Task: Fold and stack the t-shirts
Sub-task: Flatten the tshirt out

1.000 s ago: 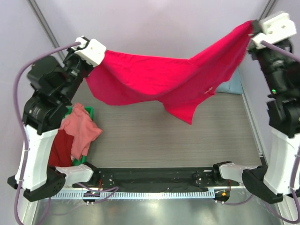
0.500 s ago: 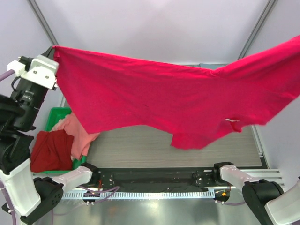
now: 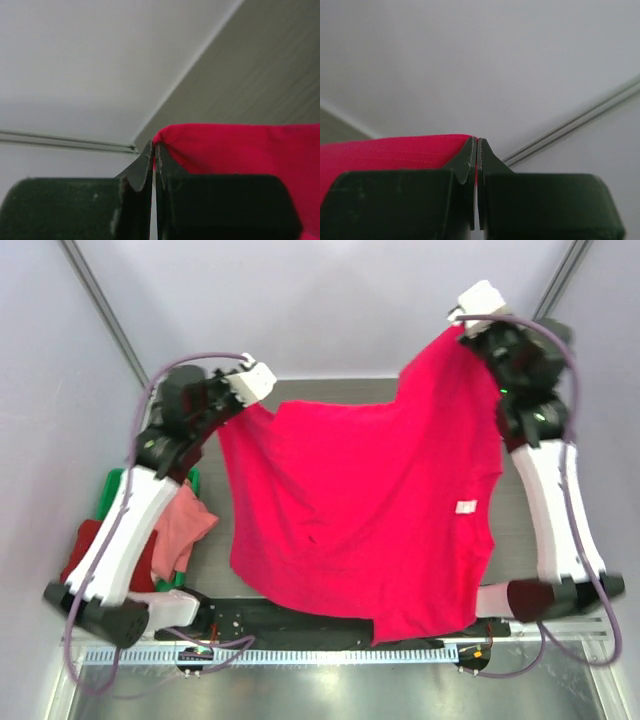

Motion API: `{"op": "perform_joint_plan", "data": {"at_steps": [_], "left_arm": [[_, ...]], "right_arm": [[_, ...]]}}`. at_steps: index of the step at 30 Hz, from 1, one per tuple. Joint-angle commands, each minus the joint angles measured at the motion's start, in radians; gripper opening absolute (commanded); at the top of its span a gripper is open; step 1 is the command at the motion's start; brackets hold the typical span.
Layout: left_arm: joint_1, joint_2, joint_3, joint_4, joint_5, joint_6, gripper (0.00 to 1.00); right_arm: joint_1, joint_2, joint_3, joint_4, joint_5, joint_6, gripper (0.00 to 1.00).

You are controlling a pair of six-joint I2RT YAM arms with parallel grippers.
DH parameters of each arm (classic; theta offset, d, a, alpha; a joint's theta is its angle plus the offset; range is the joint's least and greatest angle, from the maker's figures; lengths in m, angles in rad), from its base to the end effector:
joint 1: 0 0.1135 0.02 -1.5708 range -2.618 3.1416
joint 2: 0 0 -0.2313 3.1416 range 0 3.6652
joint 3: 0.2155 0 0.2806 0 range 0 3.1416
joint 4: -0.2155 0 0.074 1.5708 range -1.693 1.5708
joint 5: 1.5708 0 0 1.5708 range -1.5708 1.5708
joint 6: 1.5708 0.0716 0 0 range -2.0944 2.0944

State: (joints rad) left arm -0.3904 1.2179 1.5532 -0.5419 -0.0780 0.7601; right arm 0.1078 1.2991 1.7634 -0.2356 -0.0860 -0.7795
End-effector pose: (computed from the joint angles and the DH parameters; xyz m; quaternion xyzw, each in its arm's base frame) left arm 0.2994 -0.1172 0.4476 0.4014 0.6642 0.1455 0.6137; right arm 0.3152 0.0403 0.5457 -0.2971 0.5466 -0.2326 0.7475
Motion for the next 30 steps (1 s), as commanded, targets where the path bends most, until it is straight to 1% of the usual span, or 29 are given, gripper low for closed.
{"op": "perform_joint_plan", "data": {"at_steps": [1,2,3,5,6,7,9,10,12,13,14,16,17,19,20,21,24,26,30], "left_arm": [[0.022,0.092,-0.087,0.123,0.026,0.018,0.00],[0.031,0.126,-0.103,0.157,0.029,0.007,0.00],[0.036,0.200,-0.122,0.169,0.033,0.002,0.00],[0.048,0.280,-0.120,0.203,0.043,-0.005,0.00],[0.053,0.369,-0.110,0.215,0.040,-0.010,0.00],[0.058,0.409,-0.099,0.224,0.041,-0.015,0.00],[0.068,0.498,-0.052,0.246,0.035,-0.016,0.00],[0.071,0.588,-0.030,0.250,0.029,-0.019,0.00],[0.085,0.669,0.043,0.250,0.014,-0.028,0.00],[0.090,0.740,0.066,0.250,0.008,-0.033,0.00],[0.102,0.773,0.093,0.249,-0.003,-0.044,0.00],[0.116,0.836,0.163,0.249,-0.020,-0.077,0.00],[0.131,0.885,0.186,0.246,-0.026,-0.084,0.00],[0.143,0.928,0.251,0.243,-0.049,-0.103,0.00],[0.151,0.968,0.272,0.241,-0.058,-0.107,0.00],[0.154,0.986,0.313,0.240,-0.075,-0.105,0.00],[0.162,1.046,0.392,0.227,-0.088,-0.111,0.00],[0.166,1.069,0.429,0.227,-0.083,-0.120,0.00],[0.168,1.127,0.553,0.227,-0.066,-0.154,0.00]], "right_arm": [[-0.005,0.080,-0.151,0.139,-0.003,-0.003,0.01],[-0.005,0.104,-0.219,0.174,-0.017,-0.003,0.01],[-0.005,0.165,-0.248,0.197,-0.018,0.003,0.01],[-0.005,0.238,-0.294,0.229,-0.018,0.005,0.01],[-0.007,0.285,-0.295,0.261,-0.017,0.005,0.01],[-0.007,0.369,-0.291,0.269,-0.015,0.003,0.01],[-0.007,0.466,-0.243,0.283,-0.018,-0.006,0.01],[-0.011,0.556,-0.217,0.283,-0.033,-0.016,0.01],[-0.016,0.641,-0.125,0.306,-0.041,-0.007,0.01],[-0.017,0.691,-0.083,0.305,-0.031,0.003,0.01],[-0.019,0.780,0.012,0.306,-0.020,0.015,0.01],[-0.022,0.874,0.112,0.300,0.003,0.023,0.01],[-0.023,0.958,0.210,0.291,0.026,0.031,0.01],[-0.028,1.029,0.309,0.269,0.040,0.039,0.01],[-0.033,1.064,0.394,0.251,0.049,0.042,0.01],[-0.031,1.116,0.430,0.248,0.054,0.045,0.01],[-0.031,1.196,0.539,0.242,0.065,0.055,0.01],[-0.033,1.221,0.592,0.242,0.066,0.056,0.01],[-0.033,1.250,0.623,0.257,0.081,0.052,0.01]]}}
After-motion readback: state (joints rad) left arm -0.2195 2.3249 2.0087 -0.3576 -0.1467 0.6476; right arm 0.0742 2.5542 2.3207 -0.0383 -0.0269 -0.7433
